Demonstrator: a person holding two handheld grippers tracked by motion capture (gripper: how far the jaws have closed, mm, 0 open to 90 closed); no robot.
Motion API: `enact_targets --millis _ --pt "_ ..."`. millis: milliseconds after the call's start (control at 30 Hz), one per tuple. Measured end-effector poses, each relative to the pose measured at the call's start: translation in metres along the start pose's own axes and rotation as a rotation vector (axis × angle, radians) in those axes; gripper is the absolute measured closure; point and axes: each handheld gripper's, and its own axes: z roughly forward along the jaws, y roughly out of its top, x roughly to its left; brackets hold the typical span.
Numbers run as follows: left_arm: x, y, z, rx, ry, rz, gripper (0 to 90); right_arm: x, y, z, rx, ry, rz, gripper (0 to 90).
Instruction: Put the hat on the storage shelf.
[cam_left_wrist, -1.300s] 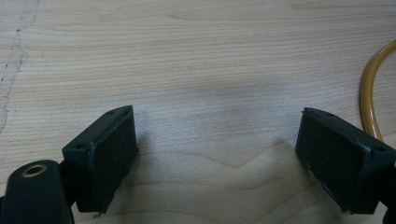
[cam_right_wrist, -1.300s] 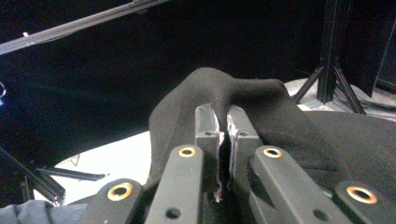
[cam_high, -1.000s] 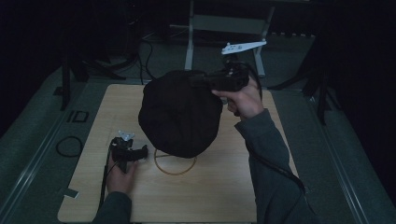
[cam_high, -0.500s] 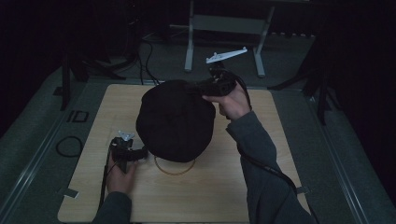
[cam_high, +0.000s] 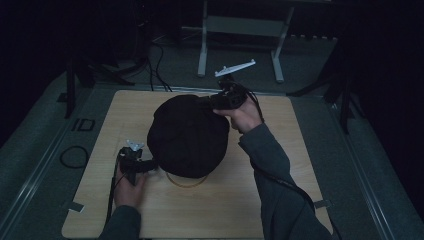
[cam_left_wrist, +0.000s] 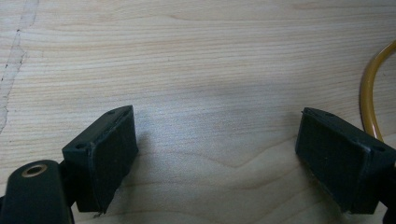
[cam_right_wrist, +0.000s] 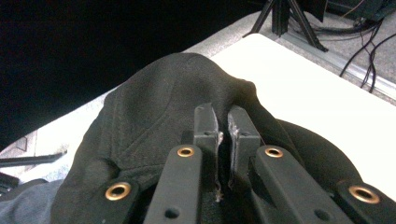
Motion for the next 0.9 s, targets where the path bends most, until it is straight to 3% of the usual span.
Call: enact_targets --millis 367,567,900 --pt "0.0 0.0 0.0 -0.001 0.0 0.0 12.3 -0.003 -0.007 0.011 0.046 -0.007 0.005 80.9" --pt "0.0 0.0 0.0 0.0 0.0 0.0 12.2 0.0 -0.009 0.013 0.075 0.006 -0.017 75.9" --pt "0.0 0.0 0.0 0.0 0.0 0.0 12.3 -0.001 -0.012 0.013 0.099 -0.01 -0.026 63.9"
